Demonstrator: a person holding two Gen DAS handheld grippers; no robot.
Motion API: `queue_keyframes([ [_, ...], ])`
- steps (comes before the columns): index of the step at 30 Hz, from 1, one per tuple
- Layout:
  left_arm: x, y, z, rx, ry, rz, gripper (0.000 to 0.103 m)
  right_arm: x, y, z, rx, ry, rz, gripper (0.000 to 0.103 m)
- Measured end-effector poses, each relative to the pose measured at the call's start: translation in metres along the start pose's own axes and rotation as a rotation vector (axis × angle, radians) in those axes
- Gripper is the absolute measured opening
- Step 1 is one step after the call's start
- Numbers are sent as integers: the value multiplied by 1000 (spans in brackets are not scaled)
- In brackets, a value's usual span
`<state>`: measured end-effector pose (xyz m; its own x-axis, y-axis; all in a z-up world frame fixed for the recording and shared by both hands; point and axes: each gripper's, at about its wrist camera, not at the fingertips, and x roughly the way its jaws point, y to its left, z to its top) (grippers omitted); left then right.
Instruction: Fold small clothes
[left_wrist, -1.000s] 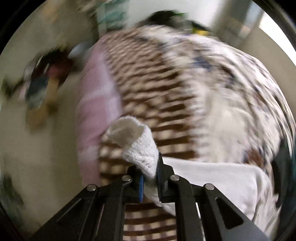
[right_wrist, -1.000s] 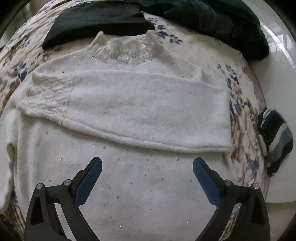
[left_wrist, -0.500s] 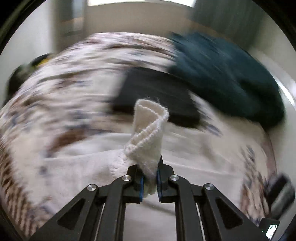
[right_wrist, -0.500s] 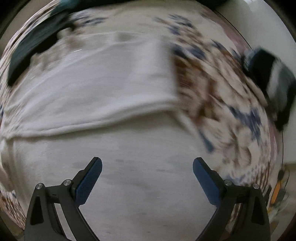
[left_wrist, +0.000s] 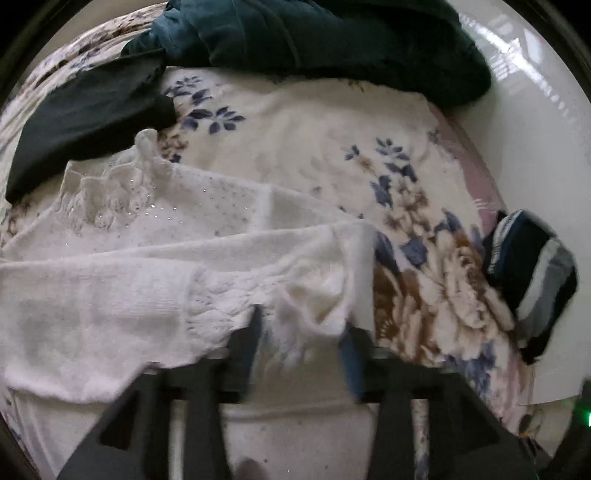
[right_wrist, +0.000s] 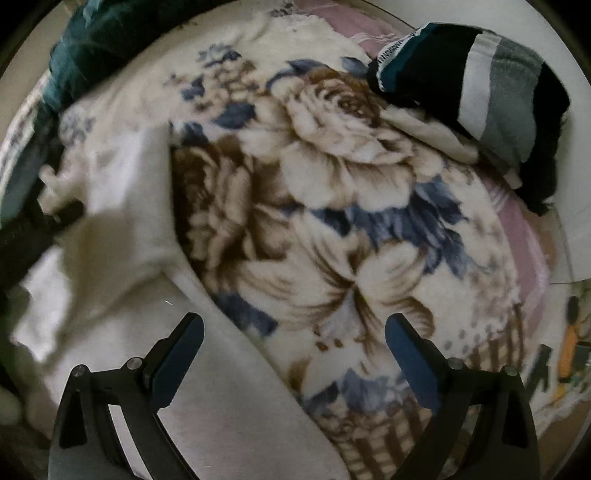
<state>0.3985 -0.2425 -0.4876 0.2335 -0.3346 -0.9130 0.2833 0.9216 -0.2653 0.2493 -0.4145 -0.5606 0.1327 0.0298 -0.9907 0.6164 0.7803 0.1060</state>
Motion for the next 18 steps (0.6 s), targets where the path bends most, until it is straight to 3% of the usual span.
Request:
queue_keyframes([
  [1, -10, 11, -2, -19, -12, -21, 72, -4, 1, 3, 9, -3, 38, 100],
  [3, -33, 39, -6, -63, -57, -21, 73, -12, 12, 10, 17, -9, 125, 100],
  [5, -62, 82, -12, -125, -108, 52, 74, -17, 27, 20, 9, -10, 213, 100],
  [6, -72, 99, -14, -152, -125, 90, 80, -18, 36, 23, 5, -8, 245, 100],
  [8, -92, 151, -22, -236, -154, 211, 84, -15, 57, 32, 0, -1, 317, 98],
  [9, -97, 176, -26, -272, -156, 262, 84, -11, 71, 39, 0, -1, 349, 90],
  [10, -99, 196, -30, -295, -150, 302, 84, -5, 83, 45, -3, 3, 363, 81],
  [12, -94, 239, -38, -354, -107, 391, 84, 10, 102, 55, -15, 17, 343, 77],
  [14, -89, 270, -44, -403, -88, 428, 84, 32, 120, 66, -28, 61, 303, 76],
  [15, -86, 281, -47, -417, -81, 444, 84, 48, 131, 73, -37, 99, 297, 68],
  [16, -84, 293, -48, -432, -76, 461, 84, 57, 139, 76, -56, 126, 307, 40],
  [17, -82, 299, -48, -438, -76, 468, 84, 62, 147, 76, -83, 138, 295, 20],
  [18, -80, 305, -48, -444, -78, 474, 84, 61, 156, 74, -124, 110, 241, 7],
])
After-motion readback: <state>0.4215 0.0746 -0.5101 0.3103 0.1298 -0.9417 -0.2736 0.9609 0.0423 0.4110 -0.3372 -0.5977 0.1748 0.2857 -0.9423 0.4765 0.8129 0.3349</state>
